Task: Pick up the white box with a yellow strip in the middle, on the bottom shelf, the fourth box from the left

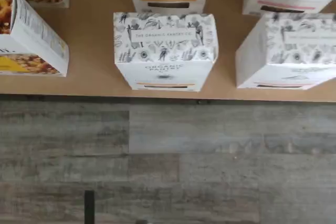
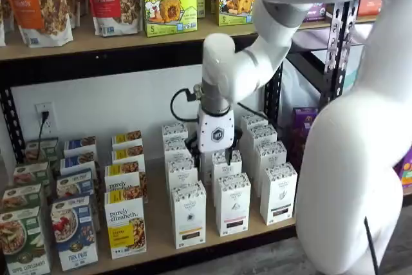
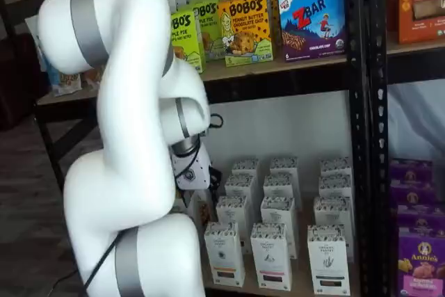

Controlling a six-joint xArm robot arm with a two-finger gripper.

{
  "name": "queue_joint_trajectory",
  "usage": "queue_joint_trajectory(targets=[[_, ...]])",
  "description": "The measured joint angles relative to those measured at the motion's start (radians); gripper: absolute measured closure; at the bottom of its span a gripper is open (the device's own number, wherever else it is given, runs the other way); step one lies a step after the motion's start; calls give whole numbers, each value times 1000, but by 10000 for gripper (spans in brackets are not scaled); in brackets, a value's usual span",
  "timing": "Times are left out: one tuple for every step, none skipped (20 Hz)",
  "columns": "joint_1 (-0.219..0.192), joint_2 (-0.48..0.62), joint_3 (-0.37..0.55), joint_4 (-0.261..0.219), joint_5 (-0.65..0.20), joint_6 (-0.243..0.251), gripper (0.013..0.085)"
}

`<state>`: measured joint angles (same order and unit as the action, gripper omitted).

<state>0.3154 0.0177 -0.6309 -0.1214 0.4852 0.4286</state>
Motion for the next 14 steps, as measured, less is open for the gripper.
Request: queue_joint_trajectory(targets=[[2,26,-5,4,-22,-1,130],[4,47,-10,5,-35,0,130],[5,65,-15,5,-46,3,130],[7,86,-21,12,-60,-1,130],[10,111,-29,22,-74,-8,130],[12,135,-38,34,-85,-17,130],[14,161,-49,47,-94,-25,130],[16,179,-57,57,-99,-33,130],[18,199,-67,69,-106,-42,130],[20,215,-76,83,-109,-52,130],[22,241,-91,99,-113,-66,130],[24,260,-103,111,-115,-74,130],[27,281,-118,121,-114,-81,130],[28,297,-131,126,-110,-84,130]])
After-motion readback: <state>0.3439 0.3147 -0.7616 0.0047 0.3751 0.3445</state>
